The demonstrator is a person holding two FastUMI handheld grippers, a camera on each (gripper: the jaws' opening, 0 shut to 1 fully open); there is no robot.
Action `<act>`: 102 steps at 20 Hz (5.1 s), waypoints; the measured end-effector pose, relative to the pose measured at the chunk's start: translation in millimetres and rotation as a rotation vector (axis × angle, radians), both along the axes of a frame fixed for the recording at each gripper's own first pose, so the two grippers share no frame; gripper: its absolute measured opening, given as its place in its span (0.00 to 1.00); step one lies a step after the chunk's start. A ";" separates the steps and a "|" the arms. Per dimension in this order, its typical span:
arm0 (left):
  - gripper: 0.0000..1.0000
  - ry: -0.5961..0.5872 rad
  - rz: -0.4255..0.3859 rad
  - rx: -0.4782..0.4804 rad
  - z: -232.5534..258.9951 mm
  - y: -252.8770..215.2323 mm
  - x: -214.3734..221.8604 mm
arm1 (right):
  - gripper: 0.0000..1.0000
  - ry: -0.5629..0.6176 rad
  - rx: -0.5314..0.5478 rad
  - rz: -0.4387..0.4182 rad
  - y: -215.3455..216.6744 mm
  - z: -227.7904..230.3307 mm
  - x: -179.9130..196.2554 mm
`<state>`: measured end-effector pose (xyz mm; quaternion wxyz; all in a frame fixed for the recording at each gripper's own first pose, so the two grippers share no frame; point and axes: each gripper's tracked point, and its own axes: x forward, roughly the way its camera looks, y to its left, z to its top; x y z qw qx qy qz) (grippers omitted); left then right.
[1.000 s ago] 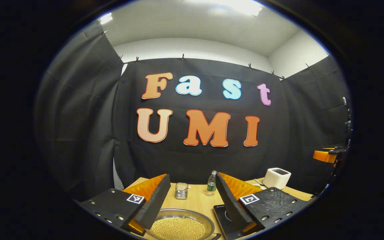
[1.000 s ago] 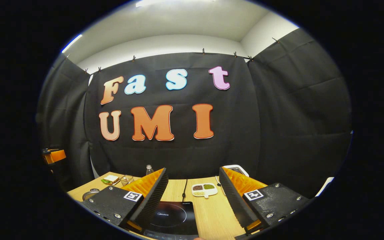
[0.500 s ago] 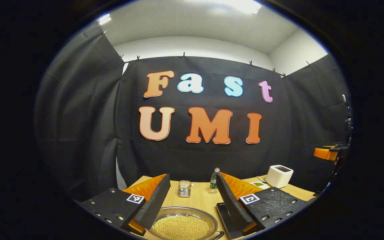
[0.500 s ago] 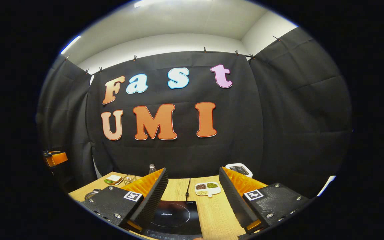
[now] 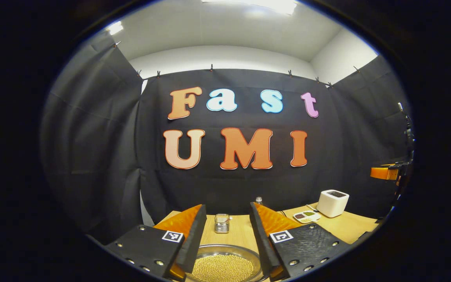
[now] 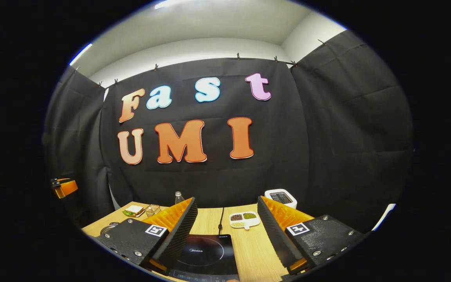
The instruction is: First push the handle of the pot to place it horizontally, then grasp the pot with both hands and set it on the induction cooktop.
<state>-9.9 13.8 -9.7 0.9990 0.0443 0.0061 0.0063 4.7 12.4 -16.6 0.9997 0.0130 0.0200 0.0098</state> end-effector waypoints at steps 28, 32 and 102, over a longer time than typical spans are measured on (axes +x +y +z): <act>0.02 0.460 -0.154 -0.078 -192.7 -26.9 -78.3 | 0.98 0.042 0.031 -0.022 -6.3 -24.8 7.7; 0.02 0.547 -0.177 -0.083 -223.5 -34.1 -95.5 | 0.95 0.052 0.038 -0.014 -4.3 -30.9 6.8; 0.01 0.811 -0.267 -0.104 -359.5 -112.6 23.0 | 0.94 0.175 0.043 -0.093 -41.6 -92.7 30.3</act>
